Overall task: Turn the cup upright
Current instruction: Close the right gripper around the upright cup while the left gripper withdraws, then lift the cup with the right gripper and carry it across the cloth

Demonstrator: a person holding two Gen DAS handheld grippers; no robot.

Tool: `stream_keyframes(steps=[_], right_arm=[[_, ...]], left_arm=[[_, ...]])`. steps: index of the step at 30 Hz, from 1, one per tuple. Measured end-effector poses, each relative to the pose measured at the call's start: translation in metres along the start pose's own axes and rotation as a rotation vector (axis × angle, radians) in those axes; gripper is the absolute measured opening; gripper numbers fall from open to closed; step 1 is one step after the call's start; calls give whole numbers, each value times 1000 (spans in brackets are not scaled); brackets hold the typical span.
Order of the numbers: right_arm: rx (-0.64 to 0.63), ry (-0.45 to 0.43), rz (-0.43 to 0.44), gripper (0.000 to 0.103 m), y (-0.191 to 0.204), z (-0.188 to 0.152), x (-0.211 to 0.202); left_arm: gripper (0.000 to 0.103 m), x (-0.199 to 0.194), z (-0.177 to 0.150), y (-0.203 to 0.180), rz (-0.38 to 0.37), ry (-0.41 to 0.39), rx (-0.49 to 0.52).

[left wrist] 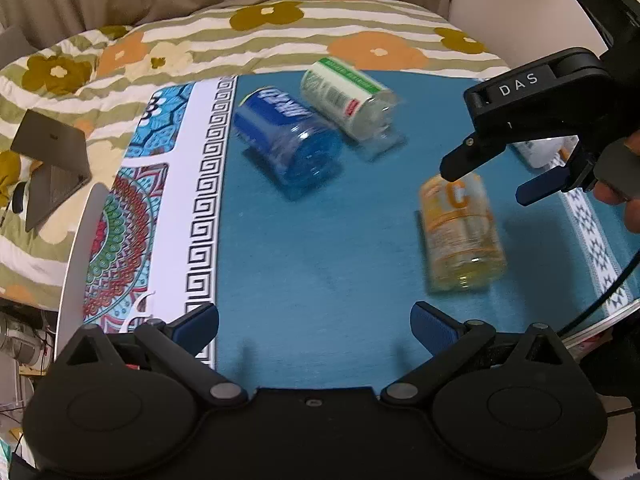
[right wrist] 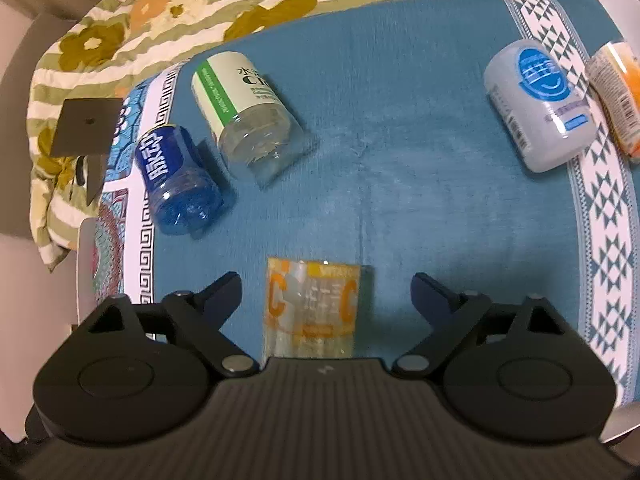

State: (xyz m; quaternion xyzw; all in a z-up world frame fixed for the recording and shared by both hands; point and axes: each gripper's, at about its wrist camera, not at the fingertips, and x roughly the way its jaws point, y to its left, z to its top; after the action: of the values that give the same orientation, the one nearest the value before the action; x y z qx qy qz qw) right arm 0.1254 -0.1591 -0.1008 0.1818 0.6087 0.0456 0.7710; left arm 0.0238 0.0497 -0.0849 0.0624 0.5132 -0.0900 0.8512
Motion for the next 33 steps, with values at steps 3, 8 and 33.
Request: stream_keyframes(steps=[3, 8, 33], right_arm=[[24, 4, -11, 100, 2, 1, 8], [56, 36, -21, 93, 3, 4, 19], [-49, -499, -2, 71, 27, -63, -31]], left_arm=[[103, 4, -1, 11, -9, 5, -8], [103, 9, 2, 25, -22, 6, -15], [103, -3, 5, 53, -29, -38, -82]])
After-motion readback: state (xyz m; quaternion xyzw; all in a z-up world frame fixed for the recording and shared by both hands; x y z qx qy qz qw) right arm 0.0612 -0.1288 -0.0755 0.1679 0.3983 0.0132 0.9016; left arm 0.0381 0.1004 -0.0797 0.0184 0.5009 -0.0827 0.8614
